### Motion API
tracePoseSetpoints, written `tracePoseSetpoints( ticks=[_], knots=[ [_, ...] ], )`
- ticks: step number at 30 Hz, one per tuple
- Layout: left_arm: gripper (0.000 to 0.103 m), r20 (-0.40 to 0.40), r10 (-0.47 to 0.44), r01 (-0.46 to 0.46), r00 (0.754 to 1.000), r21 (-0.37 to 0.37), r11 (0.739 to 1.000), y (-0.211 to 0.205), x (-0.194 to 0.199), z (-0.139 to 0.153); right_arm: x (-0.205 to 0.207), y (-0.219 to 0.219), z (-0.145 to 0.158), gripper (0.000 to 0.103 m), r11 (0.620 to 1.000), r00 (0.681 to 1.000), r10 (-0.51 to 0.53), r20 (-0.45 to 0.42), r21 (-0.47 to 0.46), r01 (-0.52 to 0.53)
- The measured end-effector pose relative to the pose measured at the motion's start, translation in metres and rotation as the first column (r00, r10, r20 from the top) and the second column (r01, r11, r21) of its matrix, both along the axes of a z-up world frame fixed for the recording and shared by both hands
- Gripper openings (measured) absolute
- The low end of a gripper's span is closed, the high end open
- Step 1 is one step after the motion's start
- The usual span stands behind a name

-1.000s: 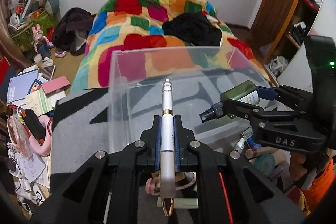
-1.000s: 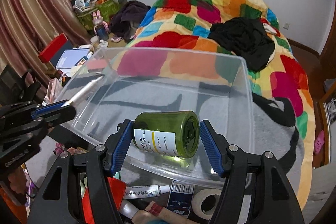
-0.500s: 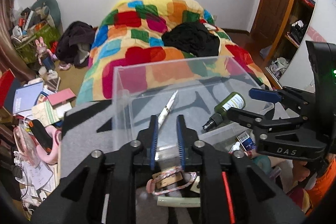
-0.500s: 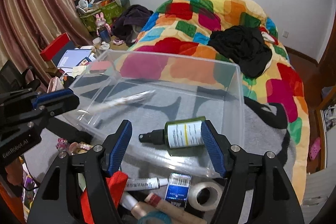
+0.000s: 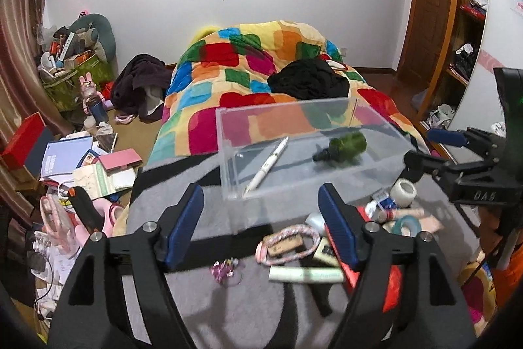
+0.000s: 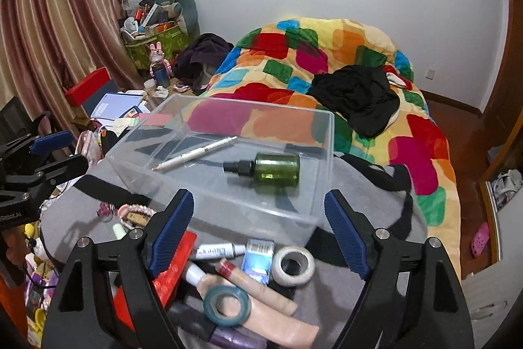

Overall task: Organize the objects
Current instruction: 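Grasp the pink hair clip with the left gripper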

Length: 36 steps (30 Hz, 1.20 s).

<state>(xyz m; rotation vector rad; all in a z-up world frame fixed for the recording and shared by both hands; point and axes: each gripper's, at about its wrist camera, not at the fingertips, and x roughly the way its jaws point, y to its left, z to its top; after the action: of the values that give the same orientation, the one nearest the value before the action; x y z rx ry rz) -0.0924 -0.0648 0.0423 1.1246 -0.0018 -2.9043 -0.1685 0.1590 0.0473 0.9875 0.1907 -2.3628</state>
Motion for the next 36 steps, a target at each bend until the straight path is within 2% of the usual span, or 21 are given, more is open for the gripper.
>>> tracePoseSetpoints(
  ticks=[7,12,19,22,24,27,29,32,36],
  knots=[
    [0.075,0.082,0.047,-0.049,0.996,0.030,0.998,-0.024,0.012,-0.039,0.007,0.023,-0.020,0.081,0.999,0.999,-0.039,0.032,0.024,0.038],
    [0.075,0.157,0.086,-0.096,0.984,0.059,0.994,-0.043,0.018,-0.068,0.001,0.040,-0.043,0.081,0.997,0.993,-0.076,0.094,0.039,0.073],
    [0.075,0.214,0.107,-0.123,0.971,0.061,0.991,-0.052,0.019,-0.092,-0.005,0.046,-0.066,0.080,0.994,0.985,-0.097,0.142,0.066,0.088],
    [0.066,0.227,0.109,-0.125,0.968,0.056,0.991,-0.051,0.014,-0.097,-0.008,0.042,-0.069,0.077,0.995,0.985,-0.091,0.147,0.065,0.082],
    [0.064,0.229,0.114,-0.128,0.967,0.046,0.991,-0.050,0.011,-0.101,-0.010,0.039,-0.072,0.072,0.995,0.984,-0.085,0.154,0.067,0.075],
    [0.058,0.218,0.120,-0.129,0.968,0.027,0.991,-0.047,0.008,-0.101,-0.015,0.034,-0.078,0.058,0.996,0.981,-0.069,0.182,0.064,0.058],
    [0.047,0.210,0.118,-0.125,0.971,0.020,0.992,-0.044,0.007,-0.102,-0.017,0.033,-0.083,0.044,0.997,0.978,-0.063,0.198,0.062,0.052],
    [0.028,0.200,0.110,-0.115,0.974,0.015,0.993,-0.042,0.009,-0.100,-0.015,0.035,-0.084,0.035,0.999,0.976,-0.048,0.211,0.031,0.042],
    [0.028,0.190,0.107,-0.114,0.976,0.024,0.993,-0.042,0.013,-0.099,-0.009,0.036,-0.079,0.035,0.998,0.983,-0.056,0.174,0.043,0.049]
  ],
)
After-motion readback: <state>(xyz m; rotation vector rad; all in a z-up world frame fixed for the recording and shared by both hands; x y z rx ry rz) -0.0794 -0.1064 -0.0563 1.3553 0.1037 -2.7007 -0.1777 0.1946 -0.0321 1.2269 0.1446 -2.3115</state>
